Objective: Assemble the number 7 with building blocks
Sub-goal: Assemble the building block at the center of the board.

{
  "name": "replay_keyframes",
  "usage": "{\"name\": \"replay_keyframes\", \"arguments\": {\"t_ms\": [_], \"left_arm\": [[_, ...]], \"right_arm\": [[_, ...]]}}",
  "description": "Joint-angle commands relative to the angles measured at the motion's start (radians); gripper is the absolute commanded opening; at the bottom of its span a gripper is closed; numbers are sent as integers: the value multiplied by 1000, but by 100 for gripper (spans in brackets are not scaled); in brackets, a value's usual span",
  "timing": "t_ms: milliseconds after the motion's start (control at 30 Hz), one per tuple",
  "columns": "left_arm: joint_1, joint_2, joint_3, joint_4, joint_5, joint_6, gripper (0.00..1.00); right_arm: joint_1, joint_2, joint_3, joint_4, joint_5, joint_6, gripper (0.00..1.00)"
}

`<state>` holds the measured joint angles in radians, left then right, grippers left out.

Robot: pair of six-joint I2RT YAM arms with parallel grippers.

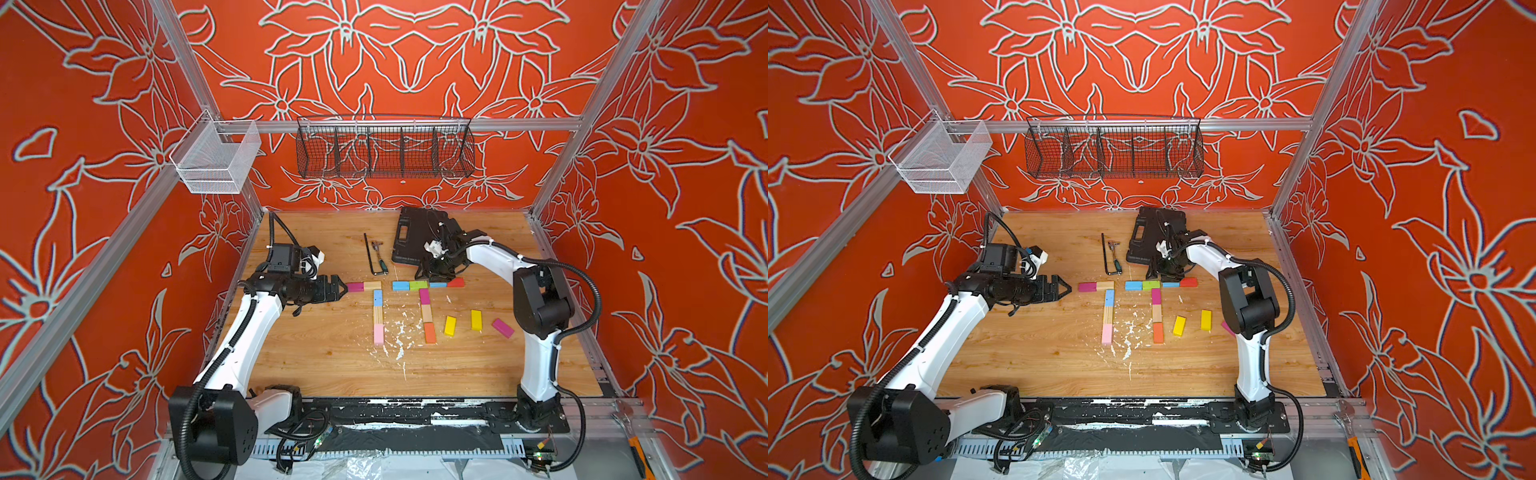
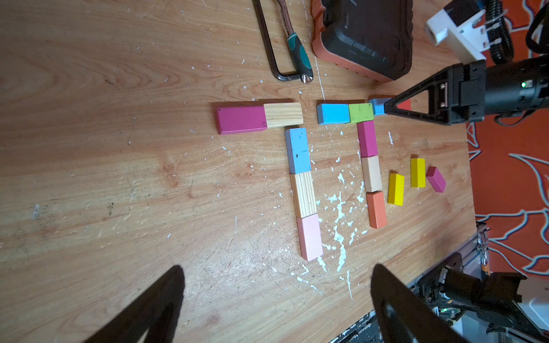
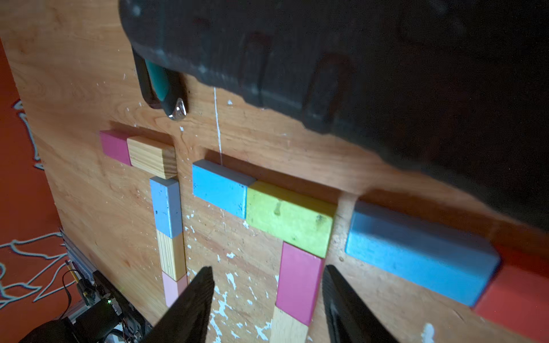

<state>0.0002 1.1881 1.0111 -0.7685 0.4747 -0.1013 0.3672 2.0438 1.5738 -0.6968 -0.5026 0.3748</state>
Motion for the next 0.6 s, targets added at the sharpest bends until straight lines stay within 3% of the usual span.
{"name": "replay_keyframes", "arguments": {"t_ms": [0,567], "left_arm": [[7,-1,-5,-12,10,8,95],[6,-1,-5,-12,7,8,95]], "right_arm": [[6,33,43,-13,-12,22,61],[5,101,58,-1,11,31,62]]}}
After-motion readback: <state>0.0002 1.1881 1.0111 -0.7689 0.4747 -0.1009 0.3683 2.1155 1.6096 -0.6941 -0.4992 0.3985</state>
